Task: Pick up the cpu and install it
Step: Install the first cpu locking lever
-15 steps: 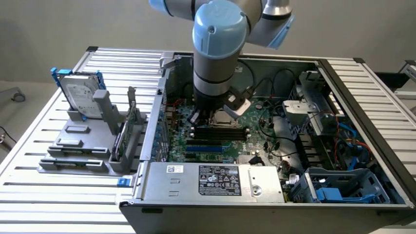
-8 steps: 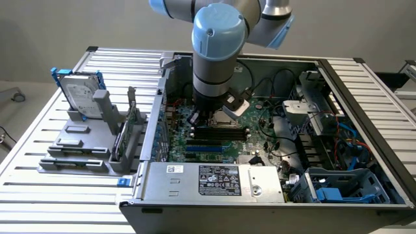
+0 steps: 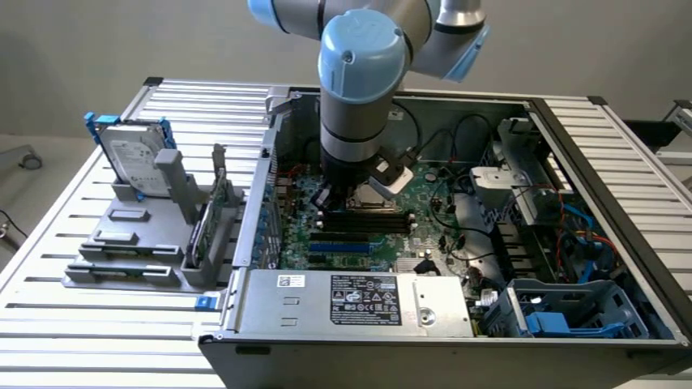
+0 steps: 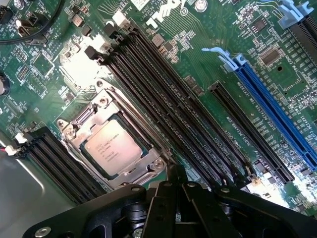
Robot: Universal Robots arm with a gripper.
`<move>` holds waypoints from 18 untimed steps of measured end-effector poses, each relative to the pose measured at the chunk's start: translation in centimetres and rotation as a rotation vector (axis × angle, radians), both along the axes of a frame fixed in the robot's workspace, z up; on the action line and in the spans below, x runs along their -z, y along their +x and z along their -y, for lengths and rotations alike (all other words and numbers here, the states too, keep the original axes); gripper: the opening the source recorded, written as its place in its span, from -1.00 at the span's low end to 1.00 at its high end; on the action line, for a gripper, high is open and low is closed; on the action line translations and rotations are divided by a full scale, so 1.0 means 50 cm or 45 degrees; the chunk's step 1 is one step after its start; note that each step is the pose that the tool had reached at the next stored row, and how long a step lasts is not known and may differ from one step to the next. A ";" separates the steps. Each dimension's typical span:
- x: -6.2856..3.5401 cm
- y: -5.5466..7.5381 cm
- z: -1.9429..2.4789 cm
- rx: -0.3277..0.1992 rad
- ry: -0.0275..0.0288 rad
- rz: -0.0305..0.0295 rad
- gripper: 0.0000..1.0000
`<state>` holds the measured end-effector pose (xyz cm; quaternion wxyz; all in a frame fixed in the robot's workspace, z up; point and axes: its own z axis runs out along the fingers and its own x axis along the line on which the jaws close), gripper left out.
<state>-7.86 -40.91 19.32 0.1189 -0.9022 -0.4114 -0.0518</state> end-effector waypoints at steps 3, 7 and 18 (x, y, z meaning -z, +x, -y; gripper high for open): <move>0.000 0.000 0.0000 0.000 -0.0031 0.0003 -0.79; -0.008 0.000 -0.0002 0.000 -0.0060 0.0007 -0.79; -0.045 -0.001 -0.0275 -0.041 -0.0187 -0.0009 -0.79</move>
